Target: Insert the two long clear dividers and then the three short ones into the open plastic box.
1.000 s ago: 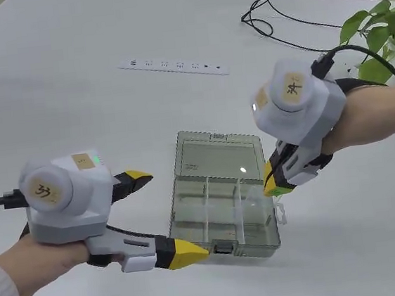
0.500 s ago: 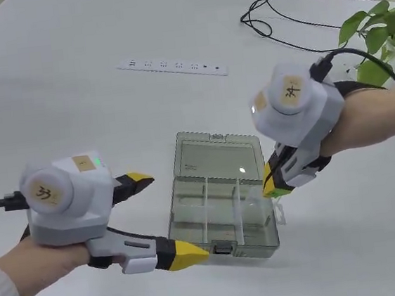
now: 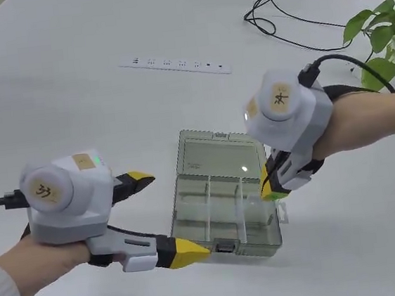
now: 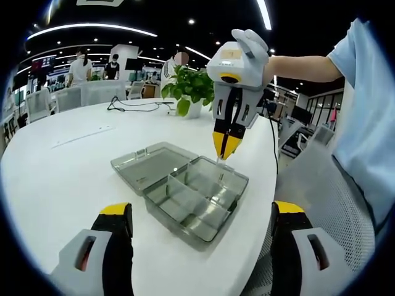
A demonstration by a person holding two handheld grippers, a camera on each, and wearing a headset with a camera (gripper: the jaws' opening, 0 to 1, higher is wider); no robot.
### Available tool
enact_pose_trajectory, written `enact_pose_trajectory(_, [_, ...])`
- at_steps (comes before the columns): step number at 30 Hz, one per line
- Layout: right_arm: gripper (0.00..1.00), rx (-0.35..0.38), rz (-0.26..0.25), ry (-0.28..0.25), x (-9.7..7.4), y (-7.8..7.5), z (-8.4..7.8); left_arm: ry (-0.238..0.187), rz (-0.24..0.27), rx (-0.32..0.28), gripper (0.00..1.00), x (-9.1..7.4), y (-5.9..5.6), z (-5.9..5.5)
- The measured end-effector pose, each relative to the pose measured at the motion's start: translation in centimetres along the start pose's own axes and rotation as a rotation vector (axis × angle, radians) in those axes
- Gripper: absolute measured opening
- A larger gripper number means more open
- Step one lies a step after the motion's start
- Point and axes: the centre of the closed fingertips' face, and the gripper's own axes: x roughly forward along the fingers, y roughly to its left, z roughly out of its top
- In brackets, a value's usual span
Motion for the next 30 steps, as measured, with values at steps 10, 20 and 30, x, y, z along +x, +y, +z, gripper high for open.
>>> enact_pose_trajectory(10, [0.02, 0.016, 0.019, 0.008, 1.1, 0.0, -0.2, 0.000, 0.002, -0.007, 0.94, -0.1, 0.2, -0.2])
enact_pose_trajectory(20, [0.02, 0.038, 0.026, 0.015, 2.8, -0.1, -0.6, 0.002, 0.002, -0.002, 0.94, 0.0, 0.3, -0.1])
enact_pose_trajectory(30, [0.02, 0.031, 0.008, 0.028, 3.4, -0.2, -0.8, 0.002, -0.005, 0.002, 0.94, 0.2, 0.1, 0.0])
